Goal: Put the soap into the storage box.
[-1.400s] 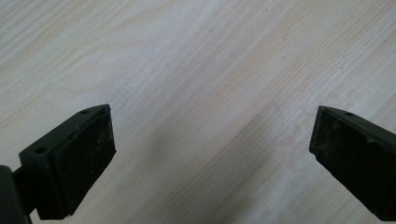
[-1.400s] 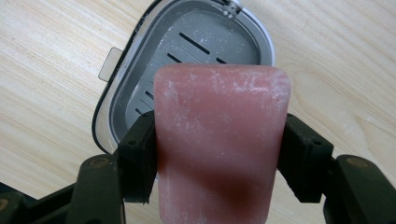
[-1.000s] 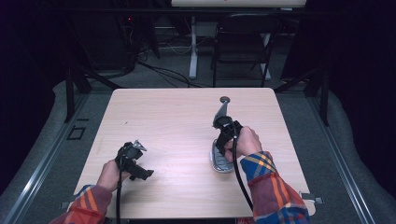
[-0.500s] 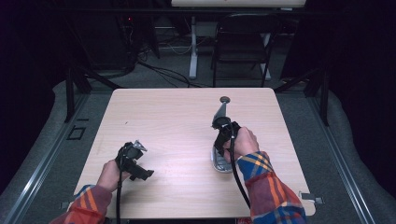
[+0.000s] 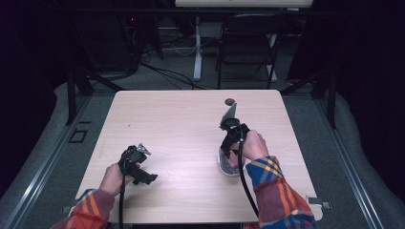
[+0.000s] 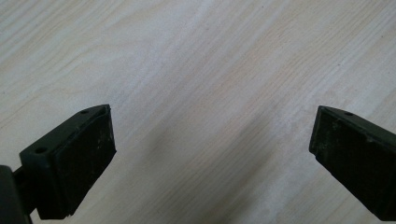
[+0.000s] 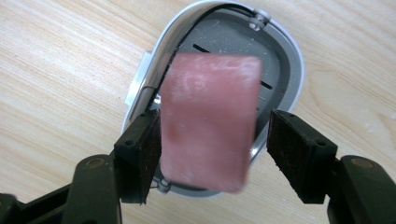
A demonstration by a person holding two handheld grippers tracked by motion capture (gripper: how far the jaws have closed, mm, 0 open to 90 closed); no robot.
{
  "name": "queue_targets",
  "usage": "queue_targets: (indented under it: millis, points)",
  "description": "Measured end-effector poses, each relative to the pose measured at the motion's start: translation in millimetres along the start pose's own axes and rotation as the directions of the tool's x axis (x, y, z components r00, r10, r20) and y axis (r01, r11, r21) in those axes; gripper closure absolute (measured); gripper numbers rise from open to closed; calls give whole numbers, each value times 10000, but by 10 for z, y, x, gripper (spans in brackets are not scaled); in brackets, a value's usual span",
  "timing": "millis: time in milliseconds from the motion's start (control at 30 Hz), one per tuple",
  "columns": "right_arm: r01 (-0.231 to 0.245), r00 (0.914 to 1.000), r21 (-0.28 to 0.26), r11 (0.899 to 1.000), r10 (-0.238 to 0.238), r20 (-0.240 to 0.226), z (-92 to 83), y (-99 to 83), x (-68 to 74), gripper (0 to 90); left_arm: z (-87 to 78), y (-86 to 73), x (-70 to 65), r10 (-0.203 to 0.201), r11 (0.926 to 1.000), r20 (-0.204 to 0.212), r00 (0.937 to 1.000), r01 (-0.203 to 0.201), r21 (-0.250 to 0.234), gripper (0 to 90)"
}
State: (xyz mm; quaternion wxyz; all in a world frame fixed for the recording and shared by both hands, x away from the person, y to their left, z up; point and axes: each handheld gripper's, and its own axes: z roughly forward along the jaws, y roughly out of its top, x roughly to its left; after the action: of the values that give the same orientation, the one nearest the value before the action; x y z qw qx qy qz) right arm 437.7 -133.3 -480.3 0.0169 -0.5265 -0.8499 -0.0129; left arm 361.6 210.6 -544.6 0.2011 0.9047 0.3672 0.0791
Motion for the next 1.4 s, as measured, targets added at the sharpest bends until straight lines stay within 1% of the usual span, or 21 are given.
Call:
queue_targets:
  millis: [33, 67, 100, 167, 200, 233, 333, 400, 433, 500, 533, 567, 767, 867, 900, 1000, 1033, 1067, 1133, 1300, 1400]
  points:
    - [-13, 10000, -125, 9999, 13, -15, -19, -14, -3, 343, -1, 0, -1, 9, 10000, -4, 10000, -9, -2, 2]
    - [206, 9998, -37, 9998, -206, 61, -54, -21, -18, 338, -1, 0, -1, 9, 10000, -4, 10000, -9, -2, 2]
    - [58, 10000, -322, 9995, -58, 6, -66, -48, -16, 332, -3, 1, -1, 16, 10000, -4, 10000, -16, -4, 2]
    - [236, 9997, -420, 9988, -235, 24, -115, -79, -43, 326, -2, 0, -3, 17, 10000, -8, 10000, -17, -16, 2]
    - [159, 9999, -584, 9982, -160, -22, -121, -97, -46, 325, -2, 0, -1, 20, 10000, 17, 10000, -20, -17, 3]
    - [326, 9994, -471, 9984, -329, -53, -148, -112, -66, 320, -2, 0, -1, 14, 10000, 8, 10000, -14, -8, 2]
    - [434, 9986, -837, 9955, -458, -275, -206, -171, -117, 300, -1, -1, -1, 11, 10000, 9, 10000, -11, -19, 2]
    - [342, 9991, -1210, 9921, -368, -188, -232, -219, -146, 278, -1, -3, -1, -15, 10000, -24, 10000, 15, -72, 2]
    - [540, 9984, -1086, 9926, -555, -110, -273, -235, -174, 262, -1, -4, -1, -20, 10000, -24, 10000, 20, -72, 2]
    - [439, 9979, -1521, 9874, -506, -400, -300, -301, -199, 228, -1, -4, -1, -19, 10000, -4, 10000, 19, -77, 2]
    - [641, 9962, -1528, 9862, -723, -490, -327, -333, -215, 206, -1, -4, -1, -19, 10000, -4, 10000, 19, -77, 2]
    - [641, 9962, -1528, 9862, -723, -490, -327, -333, -215, 206, -3, -4, -1, -3, 10000, -23, 10000, 3, -64, 2]
    - [1075, 9934, -2100, 9718, -1136, -172, -422, -598, -302, 87, -1, -3, -3, 0, 10000, -27, 10000, 0, -55, 2]
    - [934, 9949, -2503, 9636, -1001, -141, -401, -724, -370, 24, -4, -6, -2, -27, 10000, -43, 10000, 27, -64, 2]
    - [964, 9948, -2446, 9648, -1012, -71, -404, -763, -396, 4, -5, -6, 1, -41, 10000, -5, 10000, 41, -44, 2]
    - [883, 9959, -2742, 9576, -900, 67, -378, -895, -467, 0, -7, -6, -1, -47, 10000, -43, 10000, 47, -51, 2]
    - [1056, 9943, -2678, 9577, -1052, 158, -384, -934, -500, 0, -6, -6, -1, -46, 10000, -32, 10000, 46, -48, 2]
    - [1015, 9948, -2786, 9550, -974, 284, -373, -978, -522, 0, -4, -7, -3, -47, 10000, -58, 10000, 47, -50, 2]
    - [872, 9961, -2561, 9627, -869, 126, -333, -1056, -575, 0, -3, -6, -3, -42, 10000, -66, 10000, 42, -43, 2]
    - [772, 9970, -2381, 9682, -754, 166, -169, -1250, -694, 0, -9, -7, -4, 10, 10000, -39, 10000, -10, 5, 2]
    - [747, 9970, -2607, 9625, -667, 393, -78, -1363, -708, 0, -9, -10, -4, 3, 10000, -9, 10000, -3, -32, 2]
